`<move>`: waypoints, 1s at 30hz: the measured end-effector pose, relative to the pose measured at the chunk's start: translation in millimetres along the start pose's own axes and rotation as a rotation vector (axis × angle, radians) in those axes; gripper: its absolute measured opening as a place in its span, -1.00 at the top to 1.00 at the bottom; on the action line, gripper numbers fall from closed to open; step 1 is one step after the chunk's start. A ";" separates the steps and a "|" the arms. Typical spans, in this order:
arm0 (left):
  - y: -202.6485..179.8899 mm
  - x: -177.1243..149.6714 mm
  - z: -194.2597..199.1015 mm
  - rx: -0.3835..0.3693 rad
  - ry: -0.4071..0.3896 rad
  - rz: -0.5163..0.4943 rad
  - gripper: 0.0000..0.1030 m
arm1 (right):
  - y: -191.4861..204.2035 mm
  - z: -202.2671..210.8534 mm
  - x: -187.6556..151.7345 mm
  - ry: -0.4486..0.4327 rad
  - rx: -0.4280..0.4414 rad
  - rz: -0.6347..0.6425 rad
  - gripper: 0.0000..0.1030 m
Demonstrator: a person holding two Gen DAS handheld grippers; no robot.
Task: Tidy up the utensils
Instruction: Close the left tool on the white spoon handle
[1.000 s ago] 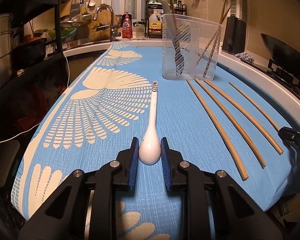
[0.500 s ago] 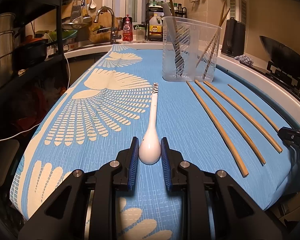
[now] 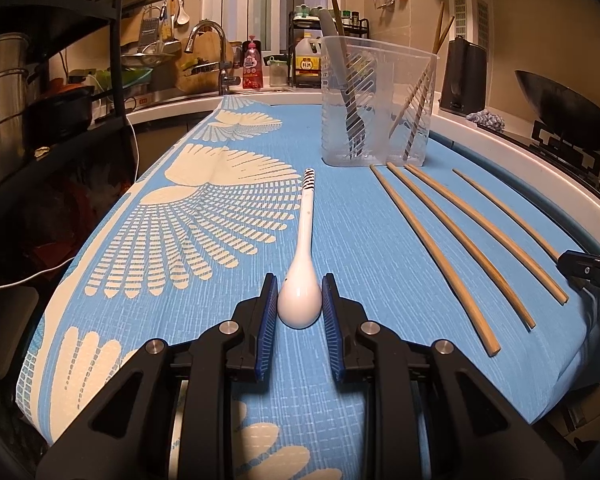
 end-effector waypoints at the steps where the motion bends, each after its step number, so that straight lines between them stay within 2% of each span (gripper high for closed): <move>1: 0.1 0.3 -0.3 0.000 0.000 -0.001 0.55 | 0.4 0.0 -0.1 -0.001 -0.002 0.001 0.85; 15: -0.9 1.0 -1.4 -0.005 -0.012 -0.004 0.56 | 1.7 0.0 0.3 0.002 -0.009 0.016 0.86; 22: -2.4 3.4 -1.6 -0.010 0.016 -0.015 0.57 | 0.7 1.2 1.2 0.011 0.003 0.013 0.87; 26: -1.8 4.6 3.1 -0.022 0.033 -0.014 0.57 | 3.8 12.0 4.3 -0.010 0.010 0.021 0.87; 30: -0.9 10.5 14.9 -0.028 0.011 -0.021 0.57 | 6.4 27.6 11.1 -0.042 0.014 0.031 0.87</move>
Point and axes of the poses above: each gripper's, at about its wrist camera, not at the fingertips, and z roughly against the way its jaws point, y to its left, x to its top, the point moved 4 cm from there along -z, roughly the way its jaws point, and after that the axes turned 2 degrees about -y, right-handed, at the moved point
